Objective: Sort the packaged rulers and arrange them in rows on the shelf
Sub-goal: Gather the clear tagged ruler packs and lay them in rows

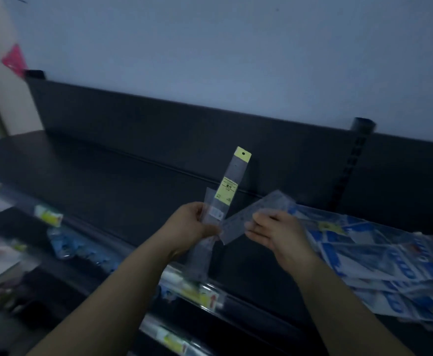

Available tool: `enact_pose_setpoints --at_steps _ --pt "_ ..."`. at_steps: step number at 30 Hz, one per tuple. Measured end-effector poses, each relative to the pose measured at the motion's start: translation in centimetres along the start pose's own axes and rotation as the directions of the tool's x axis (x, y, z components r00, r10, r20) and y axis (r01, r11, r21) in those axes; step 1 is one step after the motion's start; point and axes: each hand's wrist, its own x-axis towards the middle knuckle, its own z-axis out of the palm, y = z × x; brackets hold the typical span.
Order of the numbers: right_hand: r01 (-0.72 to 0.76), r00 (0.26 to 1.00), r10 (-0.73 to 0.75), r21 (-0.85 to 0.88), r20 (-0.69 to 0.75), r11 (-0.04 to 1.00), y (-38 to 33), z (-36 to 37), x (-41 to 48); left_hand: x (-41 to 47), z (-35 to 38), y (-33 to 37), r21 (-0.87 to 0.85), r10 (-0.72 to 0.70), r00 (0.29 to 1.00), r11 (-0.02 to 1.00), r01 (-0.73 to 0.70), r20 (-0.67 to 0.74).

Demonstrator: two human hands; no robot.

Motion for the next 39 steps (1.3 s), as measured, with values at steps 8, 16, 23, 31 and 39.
enact_pose_setpoints --at_steps 8,16,23,31,39 --pt "0.006 0.997 0.008 -0.184 0.079 0.983 1.8 13.1 3.6 0.2 -12.1 -3.2 -0.039 -0.074 0.996 0.997 0.072 -0.050" --pt "0.012 0.991 0.020 -0.241 0.132 0.970 4.9 26.1 6.7 0.3 -24.8 -7.3 0.042 -0.106 0.985 0.993 0.112 -0.137" --pt "0.001 0.982 0.042 -0.225 0.185 0.974 6.2 34.9 9.2 1.7 -32.5 -10.0 0.151 -0.071 0.964 0.982 0.113 -0.257" --pt "0.047 0.967 0.026 -0.276 0.255 0.960 6.6 42.6 15.3 6.7 -40.1 -12.0 0.214 -0.054 0.926 0.966 0.143 -0.373" --pt "0.061 0.954 0.028 -0.284 0.298 0.957 7.1 49.9 23.1 13.7 -47.8 -13.5 0.204 -0.030 0.884 0.969 0.141 -0.467"
